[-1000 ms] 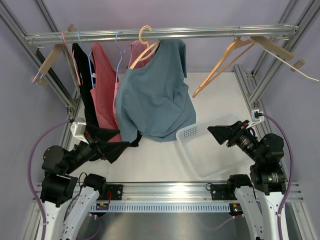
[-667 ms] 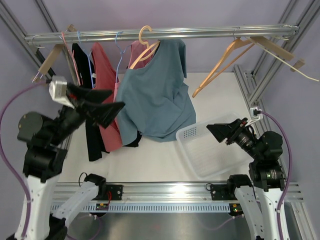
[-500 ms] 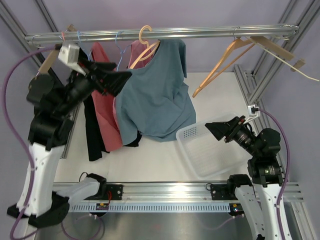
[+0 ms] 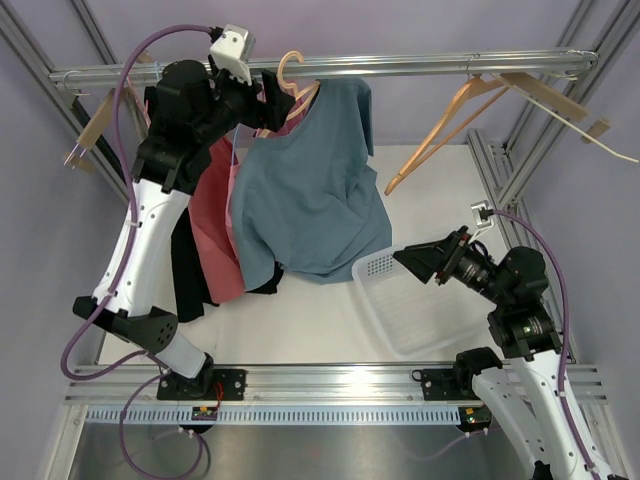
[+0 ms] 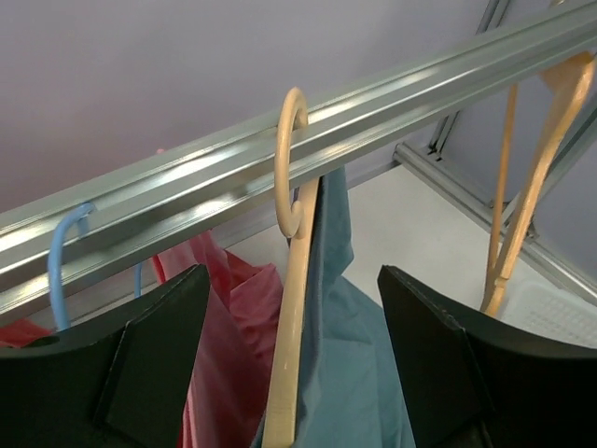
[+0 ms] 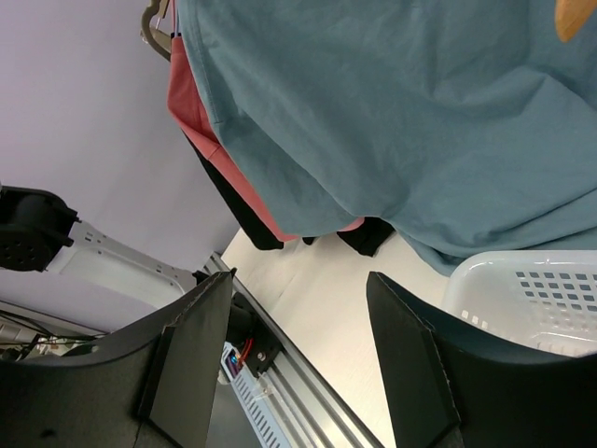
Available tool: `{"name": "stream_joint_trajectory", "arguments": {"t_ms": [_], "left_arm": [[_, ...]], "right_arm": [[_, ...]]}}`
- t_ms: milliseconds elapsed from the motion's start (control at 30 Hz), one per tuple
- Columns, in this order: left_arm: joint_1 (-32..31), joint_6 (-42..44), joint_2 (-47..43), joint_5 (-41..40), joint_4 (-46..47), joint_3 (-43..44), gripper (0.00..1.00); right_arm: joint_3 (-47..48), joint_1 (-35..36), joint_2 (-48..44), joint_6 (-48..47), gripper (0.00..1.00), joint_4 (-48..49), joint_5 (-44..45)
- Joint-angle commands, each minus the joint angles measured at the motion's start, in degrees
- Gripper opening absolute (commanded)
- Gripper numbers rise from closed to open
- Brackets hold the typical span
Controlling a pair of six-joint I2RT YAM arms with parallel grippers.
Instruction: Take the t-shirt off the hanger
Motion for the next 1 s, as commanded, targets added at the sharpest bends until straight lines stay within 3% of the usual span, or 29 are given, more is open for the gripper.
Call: {"name": "stream_joint_trajectory", "arguments": {"t_ms": [0, 633, 767, 967], "left_arm": [[-0.2, 2.9, 1.3, -1.0, -0.3, 2.9, 0.77], [-3.0, 7.7, 0.0, -8.0, 0.0, -7.8, 0.58], [-2.9, 7.6, -0.8, -8.2, 0.1, -8.5, 0.47], [-2.9, 5.2, 0.1, -4.6, 0.2, -5.0, 0.54]], "right_arm": [[-0.6, 0.8, 0.5, -1.2, 0.69, 2.4, -1.7], [-1.6, 0.8, -1.2, -3.4, 0.7, -1.1, -1.2], [-1.7, 0.8, -1.9, -3.3, 0.7, -1.4, -0.7], [-1.7, 0.8, -2.1, -3.3, 0.7, -2.0, -0.8]]}}
